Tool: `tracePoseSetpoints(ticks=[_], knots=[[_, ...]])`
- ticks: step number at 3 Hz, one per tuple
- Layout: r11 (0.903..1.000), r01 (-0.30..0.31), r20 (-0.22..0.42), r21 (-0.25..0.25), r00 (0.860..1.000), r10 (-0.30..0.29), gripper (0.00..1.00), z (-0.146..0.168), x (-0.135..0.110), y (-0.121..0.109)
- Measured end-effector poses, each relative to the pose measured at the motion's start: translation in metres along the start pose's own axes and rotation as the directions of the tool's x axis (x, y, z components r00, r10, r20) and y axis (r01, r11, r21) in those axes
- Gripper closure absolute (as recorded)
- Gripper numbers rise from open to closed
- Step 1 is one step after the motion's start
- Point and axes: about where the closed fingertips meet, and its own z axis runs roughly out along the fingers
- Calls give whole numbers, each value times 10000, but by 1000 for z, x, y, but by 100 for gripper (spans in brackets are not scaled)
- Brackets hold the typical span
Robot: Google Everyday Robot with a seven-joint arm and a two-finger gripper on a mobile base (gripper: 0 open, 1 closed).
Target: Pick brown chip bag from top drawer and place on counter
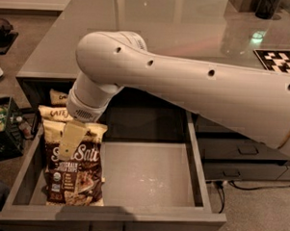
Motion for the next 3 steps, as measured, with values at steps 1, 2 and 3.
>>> tracePoseSetpoints(ticks=[1,2,3], knots=[[9998,16,-67,192,10000,-15,0,-3,2,2],[9984,-336,-317,450,9989,351,0,-8,11,4],[9956,-734,-484,584,9959,762,8,-10,19,3]])
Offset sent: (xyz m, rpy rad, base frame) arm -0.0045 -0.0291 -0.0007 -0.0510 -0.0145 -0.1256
